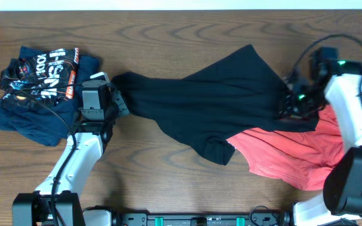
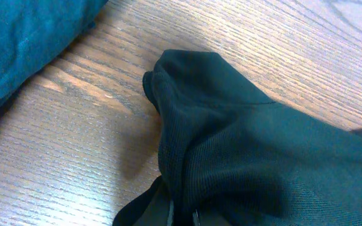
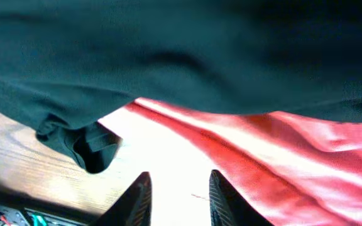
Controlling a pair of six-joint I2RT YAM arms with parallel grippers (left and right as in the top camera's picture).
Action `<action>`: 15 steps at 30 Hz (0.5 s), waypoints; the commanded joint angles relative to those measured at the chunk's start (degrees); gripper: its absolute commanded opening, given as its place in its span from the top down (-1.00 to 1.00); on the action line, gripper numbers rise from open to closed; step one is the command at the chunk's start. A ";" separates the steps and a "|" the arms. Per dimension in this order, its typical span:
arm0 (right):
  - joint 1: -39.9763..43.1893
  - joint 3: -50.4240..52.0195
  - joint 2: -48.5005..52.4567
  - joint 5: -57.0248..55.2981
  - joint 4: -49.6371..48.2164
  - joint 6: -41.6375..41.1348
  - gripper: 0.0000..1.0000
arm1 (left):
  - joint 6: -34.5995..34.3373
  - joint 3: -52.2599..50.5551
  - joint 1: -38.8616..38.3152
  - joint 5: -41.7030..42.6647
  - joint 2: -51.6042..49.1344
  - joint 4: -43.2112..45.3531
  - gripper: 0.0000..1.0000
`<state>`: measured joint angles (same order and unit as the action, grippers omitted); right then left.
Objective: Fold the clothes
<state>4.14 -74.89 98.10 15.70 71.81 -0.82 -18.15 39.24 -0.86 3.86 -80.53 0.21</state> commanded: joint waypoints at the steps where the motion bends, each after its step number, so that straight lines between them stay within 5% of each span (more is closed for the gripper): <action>1: -3.96 5.14 0.63 -0.48 -1.53 -4.20 0.33 | 0.52 0.85 0.20 -1.77 -0.15 0.02 0.87; 7: -9.38 13.84 0.63 -3.98 -8.98 -11.56 0.04 | 0.48 0.85 0.20 -1.73 -0.15 0.07 0.87; 9: -9.92 15.82 0.63 -7.06 -11.78 -14.67 -0.19 | 0.33 0.85 0.20 -1.75 -0.15 0.04 0.87; 15: -10.27 22.12 0.63 -9.29 -21.14 -15.47 -0.32 | 0.33 0.85 0.20 -1.73 -0.15 0.04 0.87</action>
<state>-5.48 -54.83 98.21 8.71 52.42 -13.82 -18.15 39.24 -0.86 3.86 -80.53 0.21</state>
